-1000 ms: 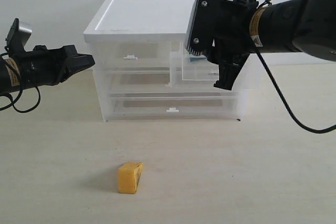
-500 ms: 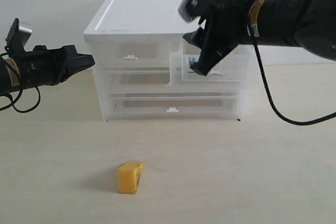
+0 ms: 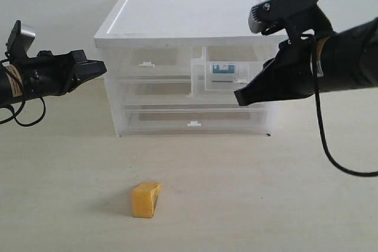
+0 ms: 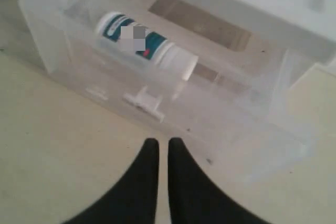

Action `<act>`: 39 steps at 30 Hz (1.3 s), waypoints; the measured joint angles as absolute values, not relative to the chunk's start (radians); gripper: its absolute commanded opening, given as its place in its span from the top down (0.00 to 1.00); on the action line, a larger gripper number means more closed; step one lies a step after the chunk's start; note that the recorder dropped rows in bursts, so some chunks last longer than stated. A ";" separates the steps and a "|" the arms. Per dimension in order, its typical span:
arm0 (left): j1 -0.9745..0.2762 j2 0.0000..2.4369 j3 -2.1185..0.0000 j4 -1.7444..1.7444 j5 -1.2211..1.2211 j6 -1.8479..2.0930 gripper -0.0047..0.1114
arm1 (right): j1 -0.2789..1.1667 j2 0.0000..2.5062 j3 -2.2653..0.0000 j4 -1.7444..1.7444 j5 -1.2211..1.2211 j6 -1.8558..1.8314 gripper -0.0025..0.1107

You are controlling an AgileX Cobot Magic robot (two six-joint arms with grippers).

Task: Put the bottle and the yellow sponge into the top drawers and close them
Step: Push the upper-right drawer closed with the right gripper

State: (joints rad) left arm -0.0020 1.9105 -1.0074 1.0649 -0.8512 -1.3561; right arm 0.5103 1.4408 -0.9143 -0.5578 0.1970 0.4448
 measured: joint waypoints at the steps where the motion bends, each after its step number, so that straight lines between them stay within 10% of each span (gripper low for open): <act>1: -0.002 1.911 -1.007 1.065 -0.851 -1.356 0.93 | 0.510 1.441 -0.892 -0.556 0.152 0.463 0.98; 20: -0.002 1.911 -1.007 1.065 -0.860 -1.356 0.93 | 0.380 1.623 -0.851 -0.482 -0.333 0.524 0.98; 39: -0.004 1.911 -1.010 1.065 -0.884 -1.356 0.93 | 0.357 1.792 -1.067 -0.465 -0.328 0.506 0.98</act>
